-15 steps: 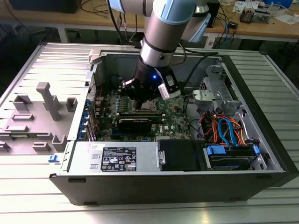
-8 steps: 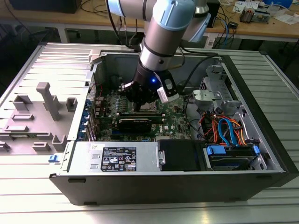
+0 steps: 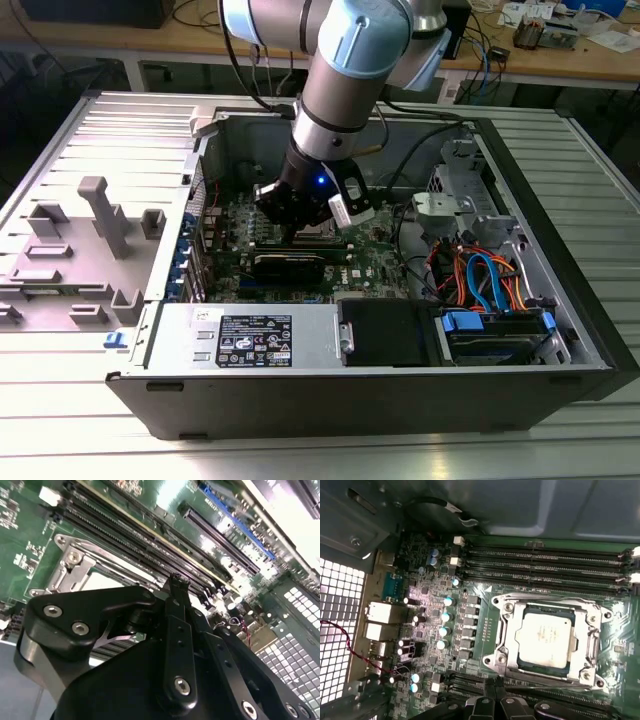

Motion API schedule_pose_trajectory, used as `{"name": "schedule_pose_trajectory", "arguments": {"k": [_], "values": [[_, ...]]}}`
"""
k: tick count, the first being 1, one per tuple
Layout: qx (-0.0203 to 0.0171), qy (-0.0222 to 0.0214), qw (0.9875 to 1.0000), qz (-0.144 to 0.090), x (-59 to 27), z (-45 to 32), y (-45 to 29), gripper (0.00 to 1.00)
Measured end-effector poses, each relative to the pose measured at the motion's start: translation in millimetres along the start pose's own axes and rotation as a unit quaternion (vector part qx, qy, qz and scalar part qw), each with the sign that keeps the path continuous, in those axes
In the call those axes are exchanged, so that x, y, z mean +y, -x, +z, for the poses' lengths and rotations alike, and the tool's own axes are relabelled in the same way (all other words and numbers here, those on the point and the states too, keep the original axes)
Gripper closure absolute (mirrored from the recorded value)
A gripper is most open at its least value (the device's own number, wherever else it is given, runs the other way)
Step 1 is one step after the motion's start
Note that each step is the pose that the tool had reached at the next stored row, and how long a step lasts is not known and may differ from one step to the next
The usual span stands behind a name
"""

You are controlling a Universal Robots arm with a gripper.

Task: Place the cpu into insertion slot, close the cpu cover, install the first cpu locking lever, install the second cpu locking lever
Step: 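Install the second cpu locking lever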

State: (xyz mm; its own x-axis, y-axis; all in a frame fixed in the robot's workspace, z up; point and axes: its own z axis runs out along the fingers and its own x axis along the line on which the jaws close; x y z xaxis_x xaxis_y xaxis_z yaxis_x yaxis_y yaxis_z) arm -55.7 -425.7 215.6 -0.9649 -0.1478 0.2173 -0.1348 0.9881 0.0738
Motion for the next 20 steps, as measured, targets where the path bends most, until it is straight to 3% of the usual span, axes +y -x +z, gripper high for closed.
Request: {"name": "schedule_pose_trajectory", "arguments": {"k": [2,3,5,8,12,20], "values": [[-0.0019,0.0083,1.0,-0.002,0.2,1.1,-1.9,0.89],[-0.0037,0.0095,0.9999,-0.003,0.5,1.9,-3.6,0.89],[-0.0097,0.0097,0.9999,-0.003,0.8,4.4,-8.5,0.89],[-0.0153,0.0087,0.9998,-0.003,0.1,6.2,-8.5,0.89],[-0.0179,0.0085,0.9998,-0.003,-1.2,6.3,-8.8,0.89],[-0.0187,0.0071,0.9998,-0.003,-2.4,6.0,-8.9,0.89]]}}
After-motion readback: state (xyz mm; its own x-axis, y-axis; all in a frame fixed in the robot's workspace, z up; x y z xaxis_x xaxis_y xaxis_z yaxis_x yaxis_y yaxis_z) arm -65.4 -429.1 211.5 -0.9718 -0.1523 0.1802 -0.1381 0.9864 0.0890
